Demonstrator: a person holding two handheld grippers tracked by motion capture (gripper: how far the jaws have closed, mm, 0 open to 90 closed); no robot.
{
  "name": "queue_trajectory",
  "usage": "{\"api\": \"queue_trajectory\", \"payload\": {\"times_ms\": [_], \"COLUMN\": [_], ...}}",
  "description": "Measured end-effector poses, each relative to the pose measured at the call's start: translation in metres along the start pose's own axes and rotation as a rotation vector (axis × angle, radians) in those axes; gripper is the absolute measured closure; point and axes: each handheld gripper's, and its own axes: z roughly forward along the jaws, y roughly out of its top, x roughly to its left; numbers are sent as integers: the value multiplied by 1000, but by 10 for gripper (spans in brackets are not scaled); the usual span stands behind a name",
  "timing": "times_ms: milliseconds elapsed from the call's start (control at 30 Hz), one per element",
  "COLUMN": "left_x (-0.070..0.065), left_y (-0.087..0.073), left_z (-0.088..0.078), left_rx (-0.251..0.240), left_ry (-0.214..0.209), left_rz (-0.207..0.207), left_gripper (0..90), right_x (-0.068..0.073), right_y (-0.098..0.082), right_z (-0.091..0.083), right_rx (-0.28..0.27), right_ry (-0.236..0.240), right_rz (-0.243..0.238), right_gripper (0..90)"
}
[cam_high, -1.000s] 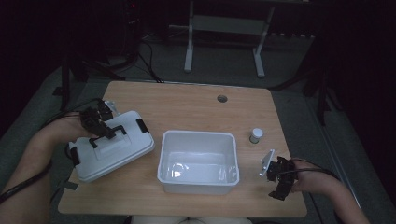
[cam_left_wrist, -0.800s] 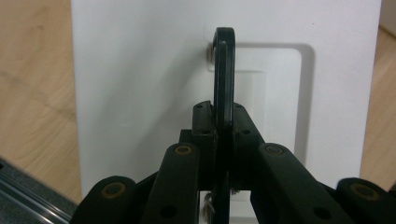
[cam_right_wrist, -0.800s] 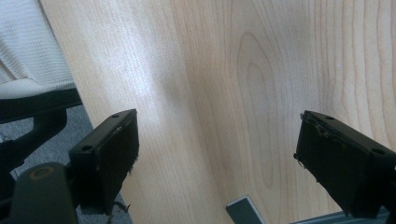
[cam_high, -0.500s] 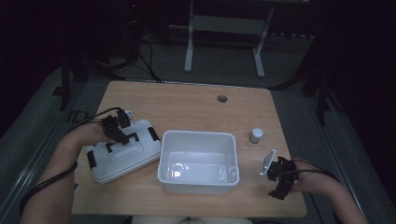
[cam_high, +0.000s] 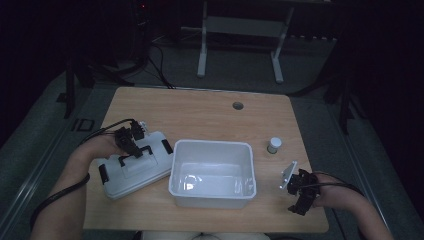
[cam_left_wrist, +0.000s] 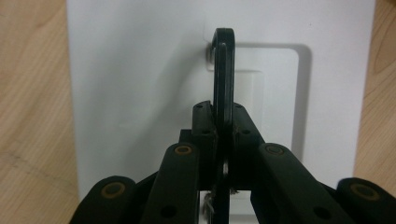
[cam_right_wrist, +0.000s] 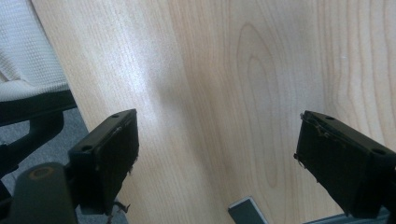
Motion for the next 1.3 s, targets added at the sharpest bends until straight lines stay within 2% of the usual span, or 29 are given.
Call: {"api": "queue_trajectory", "payload": {"times_ms": [233, 300, 333, 367, 400, 433, 467, 500, 567, 600, 667, 700, 767, 933, 1233, 1300], "left_x": [1, 1, 1, 0, 0, 0, 0, -1, 0, 0, 1, 1, 1, 0, -1, -2], "left_y": [-2, -2, -2, -2, -2, -2, -2, -3, -4, -5, -7, -9, -13, -22, -30, -31], "left_z": [3, 3, 3, 3, 3, 2, 2, 1, -2, -3, -6, -8, -10, -15, -21, -22], "left_rx": [-17, -17, -15, -14, -10, -7, -4, -5, -18, -25, -26, -24, -19, -13, -18, -23], "left_ry": [-14, -6, -17, -17, -1, -8, -17, 15, 19, 32, 23, 34, 21, 27, 17, 27], "left_rz": [-2, 2, -4, -1, 2, -14, -7, 4, -26, -27, -44, -47, -57, -80, -88, -84], "left_gripper": [830, 829, 828, 798, 712, 628, 565, 517, 424, 391, 379, 357, 350, 297, 291, 291], "right_x": [0, -1, -1, -1, -1, -1, -1, -1, 0, -1, -1, -1, -2, -1, -7, -9], "right_y": [0, 0, 0, 0, 0, 0, 0, -1, -1, -1, -1, -2, -2, 0, 2, 3], "right_z": [1, 1, 1, 0, 0, 0, 0, 0, -1, -1, -2, -2, -2, -2, -6, -8], "right_rx": [4, 7, 6, 7, 7, 10, 10, 9, 8, 8, 6, 6, 8, 0, 7, 1], "right_ry": [3, 5, 6, 11, 11, 13, 17, 19, 19, 19, 16, 15, 13, 14, 4, 1], "right_rz": [4, 5, 7, 12, 13, 10, 10, 12, 11, 11, 16, 12, 17, 9, 6, 14], "right_gripper": [123, 123, 123, 123, 123, 124, 123, 123, 121, 121, 121, 121, 121, 122, 123, 123]}}
